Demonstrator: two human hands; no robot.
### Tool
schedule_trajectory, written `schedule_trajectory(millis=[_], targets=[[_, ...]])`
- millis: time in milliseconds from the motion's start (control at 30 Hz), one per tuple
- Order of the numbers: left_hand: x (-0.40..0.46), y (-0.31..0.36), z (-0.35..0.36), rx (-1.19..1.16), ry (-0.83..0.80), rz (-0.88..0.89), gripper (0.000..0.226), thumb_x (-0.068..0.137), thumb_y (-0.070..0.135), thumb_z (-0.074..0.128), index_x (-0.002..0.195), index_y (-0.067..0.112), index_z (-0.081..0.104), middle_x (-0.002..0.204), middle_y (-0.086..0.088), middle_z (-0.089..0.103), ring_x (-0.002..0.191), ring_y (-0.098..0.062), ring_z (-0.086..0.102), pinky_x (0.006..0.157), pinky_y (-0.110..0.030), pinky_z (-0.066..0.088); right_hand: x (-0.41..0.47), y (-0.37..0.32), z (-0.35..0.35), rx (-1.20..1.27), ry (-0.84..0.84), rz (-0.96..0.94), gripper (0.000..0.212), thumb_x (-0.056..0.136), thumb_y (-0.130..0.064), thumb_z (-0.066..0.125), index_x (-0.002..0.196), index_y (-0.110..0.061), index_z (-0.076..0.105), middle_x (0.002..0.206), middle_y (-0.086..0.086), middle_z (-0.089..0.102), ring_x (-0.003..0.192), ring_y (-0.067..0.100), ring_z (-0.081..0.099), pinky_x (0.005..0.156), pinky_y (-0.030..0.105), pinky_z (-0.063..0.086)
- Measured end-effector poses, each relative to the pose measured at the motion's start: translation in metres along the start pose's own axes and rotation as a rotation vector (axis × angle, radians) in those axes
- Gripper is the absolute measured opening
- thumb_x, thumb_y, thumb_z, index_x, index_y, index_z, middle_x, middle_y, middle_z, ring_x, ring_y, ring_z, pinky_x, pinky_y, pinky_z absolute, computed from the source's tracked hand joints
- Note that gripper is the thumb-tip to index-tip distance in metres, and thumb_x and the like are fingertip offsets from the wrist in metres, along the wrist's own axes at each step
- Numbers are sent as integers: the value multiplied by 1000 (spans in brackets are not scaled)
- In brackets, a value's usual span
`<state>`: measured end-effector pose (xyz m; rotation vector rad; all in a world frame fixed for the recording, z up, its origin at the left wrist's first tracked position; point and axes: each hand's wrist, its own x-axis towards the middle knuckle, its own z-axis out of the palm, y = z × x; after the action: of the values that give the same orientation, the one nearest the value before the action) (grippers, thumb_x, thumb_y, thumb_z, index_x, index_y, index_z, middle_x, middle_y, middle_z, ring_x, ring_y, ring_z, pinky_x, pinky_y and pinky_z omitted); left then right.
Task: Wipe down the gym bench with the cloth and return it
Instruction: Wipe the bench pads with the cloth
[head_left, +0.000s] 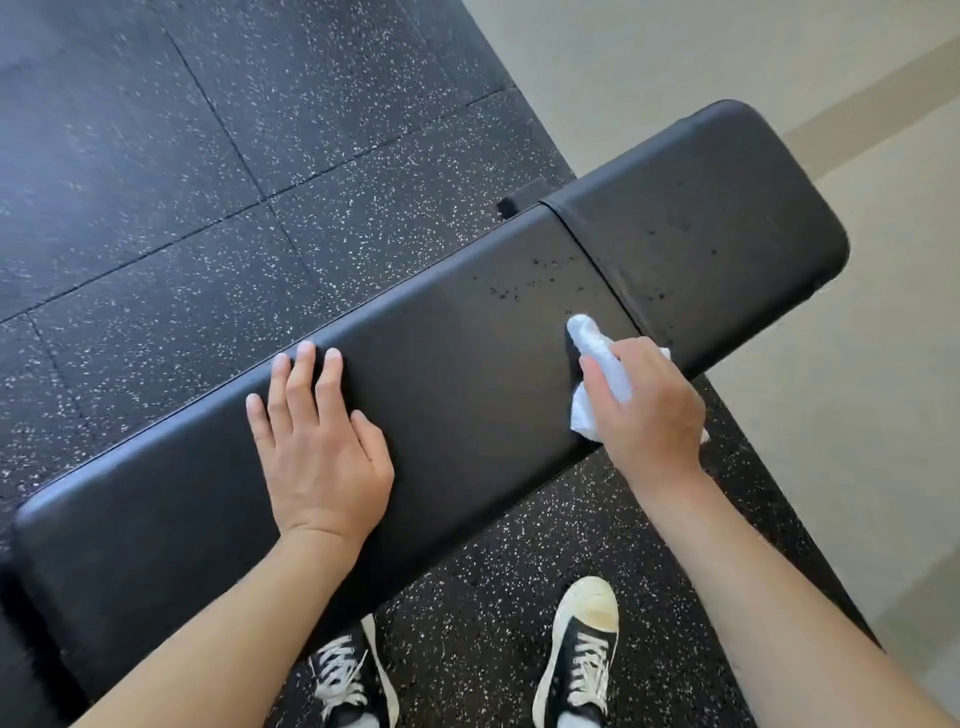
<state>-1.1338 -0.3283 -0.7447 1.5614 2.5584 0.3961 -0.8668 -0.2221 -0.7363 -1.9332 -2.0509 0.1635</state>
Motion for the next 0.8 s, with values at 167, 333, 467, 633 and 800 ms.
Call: schedule_trajectory(millis=[167,333,467,633,800], targets=[[-2,1,2,12,13,1,63,92,25,41,153,9,41,165,-12,34,157,-34,23,128,-58,13,-7,-39,9,106,95,21,25,97,-36,56,82,-16,58,77,-3,54,67,23,50,53,30,31],[-1,1,3,18,20,12,63,92,24,40,153,10,40,166,-11,34,157,-34,23,128,-58,14,-14,-129,35,277,10,-213,19,93,-32,63,83,-16,60,78,0,55,64,24,51,55,35,38],[-1,1,4,32,28,17,63,92,23,39,153,9,41,165,-12,34,157,-34,24,127,-58,15,-15,-132,39,335,-42,-309,21,92,-31,68,83,-15,59,78,1,53,64,23,48,57,35,39],[-1,1,4,29,25,7,63,92,25,40,152,9,42,165,-11,35,157,-34,24,128,-56,13,-27,-48,14,282,1,-330,22,97,-26,65,79,-15,62,71,-3,45,64,21,41,55,38,42],[0,0,4,39,9,11,64,91,25,42,153,9,43,165,-11,34,158,-34,23,129,-57,13,-31,-9,-4,196,7,-322,29,99,-28,65,75,-14,62,67,-4,43,60,19,39,53,36,40]])
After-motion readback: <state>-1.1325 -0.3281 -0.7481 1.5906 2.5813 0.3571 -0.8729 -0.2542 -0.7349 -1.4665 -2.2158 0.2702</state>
